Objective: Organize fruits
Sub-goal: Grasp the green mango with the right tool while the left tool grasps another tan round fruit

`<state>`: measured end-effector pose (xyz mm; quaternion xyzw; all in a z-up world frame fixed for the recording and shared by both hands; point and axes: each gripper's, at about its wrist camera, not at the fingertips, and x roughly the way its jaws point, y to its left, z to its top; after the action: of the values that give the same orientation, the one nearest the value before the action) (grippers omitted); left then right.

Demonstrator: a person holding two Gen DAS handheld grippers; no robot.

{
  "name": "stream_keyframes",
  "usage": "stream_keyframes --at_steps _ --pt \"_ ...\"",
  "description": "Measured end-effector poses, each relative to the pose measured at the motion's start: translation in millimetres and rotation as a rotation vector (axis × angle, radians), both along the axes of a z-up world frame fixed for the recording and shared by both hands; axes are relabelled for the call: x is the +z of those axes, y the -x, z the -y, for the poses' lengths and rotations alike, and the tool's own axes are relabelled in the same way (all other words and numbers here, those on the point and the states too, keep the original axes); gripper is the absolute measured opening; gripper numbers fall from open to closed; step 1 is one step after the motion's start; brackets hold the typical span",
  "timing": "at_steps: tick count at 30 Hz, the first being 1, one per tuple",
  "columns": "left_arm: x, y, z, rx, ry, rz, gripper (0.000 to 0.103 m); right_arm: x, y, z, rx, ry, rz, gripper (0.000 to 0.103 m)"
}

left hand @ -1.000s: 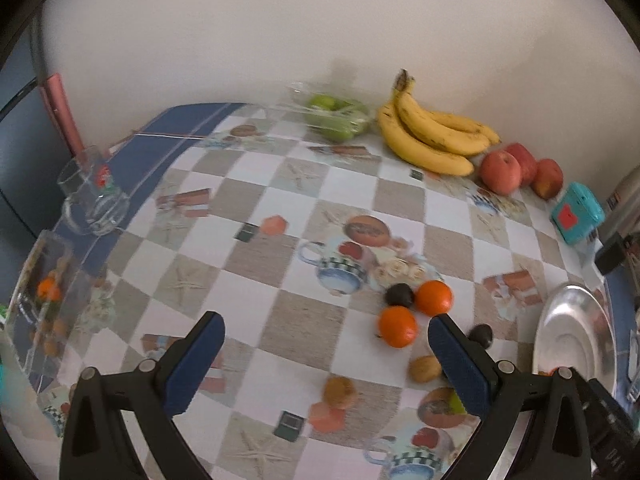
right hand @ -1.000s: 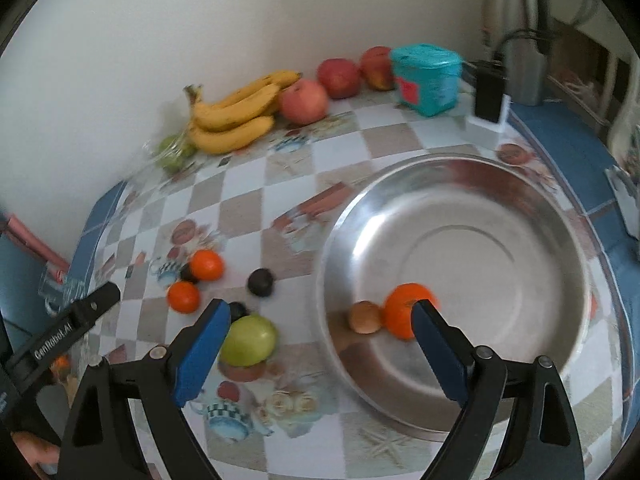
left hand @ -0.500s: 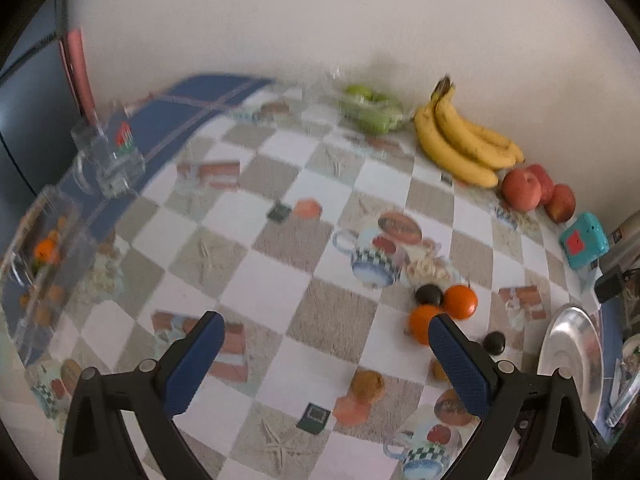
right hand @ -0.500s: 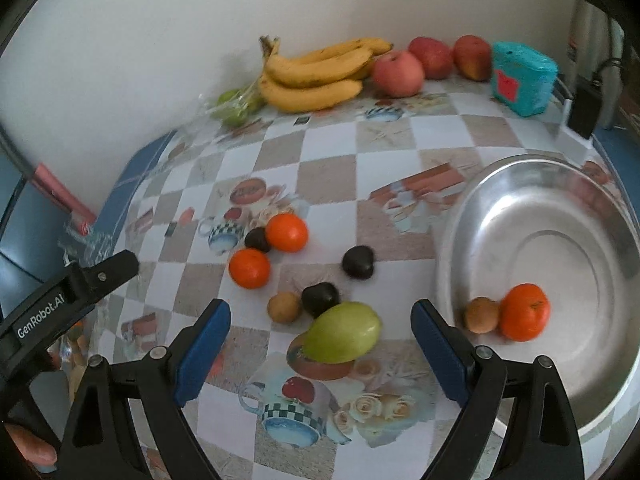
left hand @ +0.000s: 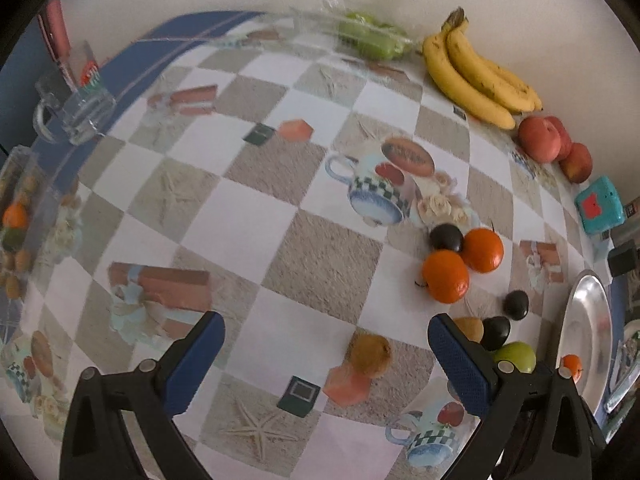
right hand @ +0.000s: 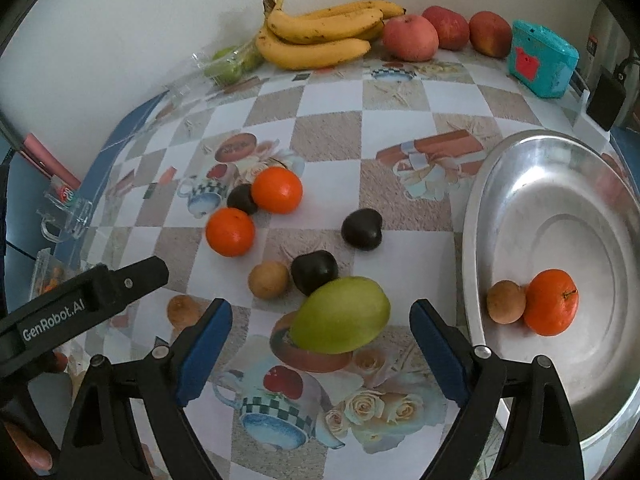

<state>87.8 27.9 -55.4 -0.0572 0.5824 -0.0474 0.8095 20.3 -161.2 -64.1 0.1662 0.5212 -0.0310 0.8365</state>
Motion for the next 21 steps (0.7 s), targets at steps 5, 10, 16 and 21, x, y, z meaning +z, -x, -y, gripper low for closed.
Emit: stream_keyframes --at_steps 5,10,16,21 --pt "-8 -1 2 -0.001 0.014 -0.034 0.088 -8 -3 0 0.010 0.009 -0.027 0.085" --pt "-12 0 10 -0.034 0.034 -0.064 0.079 -14 -4 -1 0.017 0.030 -0.043 0.074" --pt "-17 0 15 -0.044 0.035 -0.087 0.061 -14 -5 -2 0.025 0.034 -0.044 0.071" --pt "-18 1 18 -0.062 0.041 -0.090 0.040 -14 -6 -1 0.021 0.041 -0.040 0.062"
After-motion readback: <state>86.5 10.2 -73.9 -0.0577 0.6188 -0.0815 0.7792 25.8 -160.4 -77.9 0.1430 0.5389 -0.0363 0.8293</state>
